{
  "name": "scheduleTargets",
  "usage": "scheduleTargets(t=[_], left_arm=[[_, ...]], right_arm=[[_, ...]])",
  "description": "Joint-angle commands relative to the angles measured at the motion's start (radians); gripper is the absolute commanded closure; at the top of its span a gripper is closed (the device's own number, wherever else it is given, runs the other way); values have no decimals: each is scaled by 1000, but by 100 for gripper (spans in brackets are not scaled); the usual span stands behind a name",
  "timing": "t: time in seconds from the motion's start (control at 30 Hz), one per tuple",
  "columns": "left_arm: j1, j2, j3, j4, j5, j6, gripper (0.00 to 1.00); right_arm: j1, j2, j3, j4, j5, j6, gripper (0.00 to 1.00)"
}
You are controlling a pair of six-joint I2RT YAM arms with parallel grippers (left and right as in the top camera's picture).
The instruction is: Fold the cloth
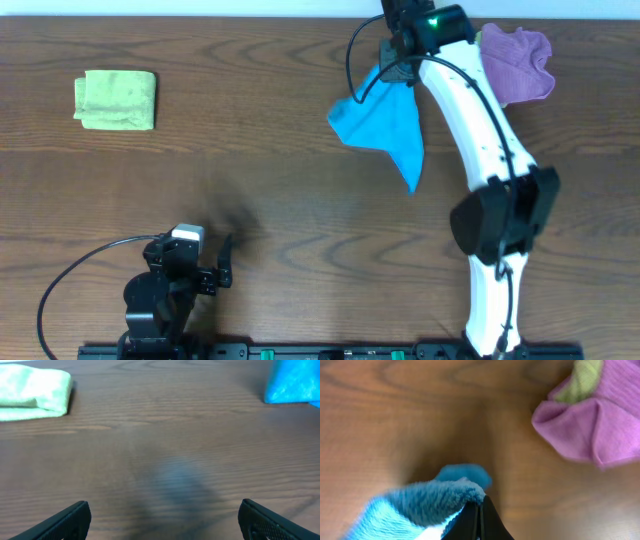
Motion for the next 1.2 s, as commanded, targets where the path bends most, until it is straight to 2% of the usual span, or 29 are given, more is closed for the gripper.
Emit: scheduleTargets(t=[0.0, 0.27, 0.3, 0.37, 0.4, 0.47, 0.53, 0.77, 1.0, 1.17], left_arm=[[2, -5, -13, -6, 43, -115, 5], [2, -5, -13, -7, 43, -335, 5], [2, -5, -13, -7, 43, -353, 5], [2, -5, -13, -6, 43, -381, 5], [2, -5, -13, -6, 42, -384, 5], [2, -5, -13, -6, 42, -384, 5], [3, -5, -13, -6, 42, -384, 5], [2, -5, -13, -6, 42, -384, 5], [2, -5, -13, -6, 42, -384, 5], [3, -5, -13, -6, 42, -384, 5]], right_arm=[[-29, 103, -7, 48, 2, -53, 99], [-72, 218, -7, 156, 103, -51, 99], [-76, 219, -7, 155, 111, -51, 95], [-81, 217, -6, 152, 109, -51, 68], [-81, 211, -4, 145, 100, -49, 60], [-79, 193, -3, 128, 80, -44, 39], [-70, 156, -2, 107, 40, -44, 29], [-11, -6, -2, -81, -62, -6, 23], [6, -45, -11, -338, -143, 0, 22], [5, -45, -106, -368, -200, -12, 21]])
